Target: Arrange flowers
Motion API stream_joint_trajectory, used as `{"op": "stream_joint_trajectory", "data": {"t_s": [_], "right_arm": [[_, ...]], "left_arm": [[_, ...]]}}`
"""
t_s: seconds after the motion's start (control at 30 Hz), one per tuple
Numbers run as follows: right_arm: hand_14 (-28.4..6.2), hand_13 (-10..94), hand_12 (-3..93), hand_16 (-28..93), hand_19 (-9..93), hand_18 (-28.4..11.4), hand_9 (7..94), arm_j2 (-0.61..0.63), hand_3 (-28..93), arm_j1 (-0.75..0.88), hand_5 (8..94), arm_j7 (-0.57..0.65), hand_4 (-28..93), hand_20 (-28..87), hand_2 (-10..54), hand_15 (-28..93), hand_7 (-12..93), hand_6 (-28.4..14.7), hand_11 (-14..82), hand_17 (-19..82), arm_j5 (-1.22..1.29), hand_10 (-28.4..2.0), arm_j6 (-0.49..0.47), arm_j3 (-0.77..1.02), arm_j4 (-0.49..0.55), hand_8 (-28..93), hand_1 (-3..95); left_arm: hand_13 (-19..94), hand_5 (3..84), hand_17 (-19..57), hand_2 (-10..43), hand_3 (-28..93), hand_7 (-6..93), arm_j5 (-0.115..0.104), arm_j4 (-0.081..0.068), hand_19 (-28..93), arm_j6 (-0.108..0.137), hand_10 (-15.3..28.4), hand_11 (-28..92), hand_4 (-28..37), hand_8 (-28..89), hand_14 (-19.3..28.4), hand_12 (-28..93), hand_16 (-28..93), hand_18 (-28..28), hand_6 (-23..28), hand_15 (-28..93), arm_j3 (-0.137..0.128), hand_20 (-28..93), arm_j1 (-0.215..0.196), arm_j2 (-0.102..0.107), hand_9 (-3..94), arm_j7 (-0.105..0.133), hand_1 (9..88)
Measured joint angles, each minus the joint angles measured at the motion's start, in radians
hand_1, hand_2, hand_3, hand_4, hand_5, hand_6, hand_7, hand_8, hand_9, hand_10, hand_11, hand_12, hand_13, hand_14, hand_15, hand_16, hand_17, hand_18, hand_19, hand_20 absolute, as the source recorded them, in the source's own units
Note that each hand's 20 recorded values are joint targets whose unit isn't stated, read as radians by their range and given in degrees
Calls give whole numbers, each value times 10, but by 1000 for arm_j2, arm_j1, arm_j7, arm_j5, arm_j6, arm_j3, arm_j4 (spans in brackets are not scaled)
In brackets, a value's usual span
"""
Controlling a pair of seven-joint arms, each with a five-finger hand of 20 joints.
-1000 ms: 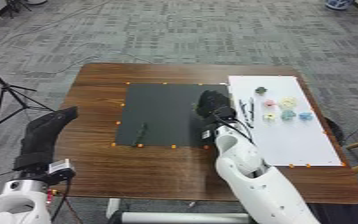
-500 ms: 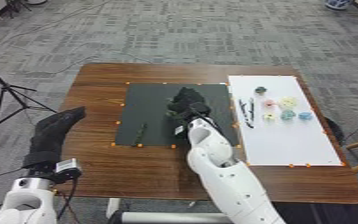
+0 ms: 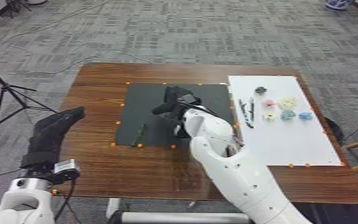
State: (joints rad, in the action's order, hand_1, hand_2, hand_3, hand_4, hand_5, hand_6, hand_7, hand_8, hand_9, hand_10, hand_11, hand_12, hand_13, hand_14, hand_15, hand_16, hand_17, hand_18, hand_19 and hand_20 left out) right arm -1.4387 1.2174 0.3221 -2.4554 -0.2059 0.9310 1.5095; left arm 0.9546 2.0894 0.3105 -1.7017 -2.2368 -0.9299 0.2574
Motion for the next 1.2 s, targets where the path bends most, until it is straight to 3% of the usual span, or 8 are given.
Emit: {"op": "stream_joint_trajectory", "data": {"t_s": [0.1, 0.17, 0.33, 0.47, 0.57, 0.87, 1.03, 1.2], "right_arm": [[-38, 918, 200, 360, 840, -197, 805, -5, 574, -12, 681, -2, -79, 403, -95, 408, 120, -81, 151, 507, -7, -162, -46, 15, -1, -46, 228], [-45, 921, 177, 352, 838, -196, 768, -7, 555, -19, 656, 1, -79, 390, -95, 370, 86, -98, 112, 512, -7, -183, -104, 22, 6, -43, 194], [-69, 906, 142, 343, 796, -193, 667, -23, 524, -33, 597, 52, -83, 360, -76, 310, 58, -124, 83, 524, 51, -222, -322, 61, 34, -45, 171], [-73, 903, 136, 344, 788, -195, 653, -62, 525, -64, 587, 155, -80, 357, -66, 303, 56, -128, 82, 523, 200, -225, -516, 113, 32, -45, 183], [-71, 903, 134, 344, 788, -194, 650, -73, 527, -87, 572, 155, -79, 357, -65, 303, 52, -130, 82, 524, 223, -223, -588, 114, 25, -46, 183], [-72, 906, 133, 343, 791, -194, 644, -55, 532, -64, 546, 144, -85, 356, -57, 307, 45, -119, 83, 527, 393, -221, -436, 168, 59, -42, 173], [-73, 908, 137, 342, 794, -196, 671, -6, 532, -29, 546, 131, -89, 357, -46, 312, 43, -105, 89, 525, 474, -214, -353, 210, 166, -39, 167], [-72, 910, 137, 341, 800, -199, 673, 95, 531, 13, 544, 115, -92, 358, -31, 313, 42, -102, 88, 524, 403, -215, -351, 211, 286, -39, 167]], "left_arm": [[308, 521, 28, -43, 695, 147, 3, 0, 47, 0, 134, 194, -189, -83, 143, 105, 23, 104, 44, 83, 1, 155, 4, 3, 445, -3, 283], [308, 522, 28, -44, 694, 146, 4, 0, 47, 0, 133, 194, -189, -82, 142, 105, 24, 104, 44, 83, 1, 155, 5, 4, 445, -3, 283], [309, 520, 27, -44, 693, 146, 6, 7, 47, -2, 132, 195, -190, -82, 143, 106, 25, 105, 43, 83, -11, 155, -7, 5, 445, -3, 283], [309, 521, 27, -44, 693, 147, 6, 16, 47, -2, 131, 194, -189, -82, 144, 107, 25, 105, 43, 83, -19, 154, -22, 5, 444, -2, 283], [309, 521, 27, -44, 693, 147, 6, 16, 47, -2, 131, 194, -188, -82, 144, 106, 25, 105, 43, 83, -17, 154, -22, 5, 445, -2, 283], [309, 520, 26, -45, 693, 148, 7, 10, 47, -2, 131, 194, -188, -83, 144, 107, 24, 105, 42, 83, -4, 154, -6, 5, 444, -7, 284], [309, 520, 26, -45, 692, 147, 8, 10, 47, -9, 132, 194, -189, -83, 143, 107, 24, 106, 42, 82, 0, 154, -2, 4, 444, -10, 284], [309, 520, 25, -45, 692, 148, 10, 13, 48, -21, 131, 194, -188, -83, 144, 106, 25, 107, 42, 82, -7, 154, -11, 4, 444, -10, 284]]}}
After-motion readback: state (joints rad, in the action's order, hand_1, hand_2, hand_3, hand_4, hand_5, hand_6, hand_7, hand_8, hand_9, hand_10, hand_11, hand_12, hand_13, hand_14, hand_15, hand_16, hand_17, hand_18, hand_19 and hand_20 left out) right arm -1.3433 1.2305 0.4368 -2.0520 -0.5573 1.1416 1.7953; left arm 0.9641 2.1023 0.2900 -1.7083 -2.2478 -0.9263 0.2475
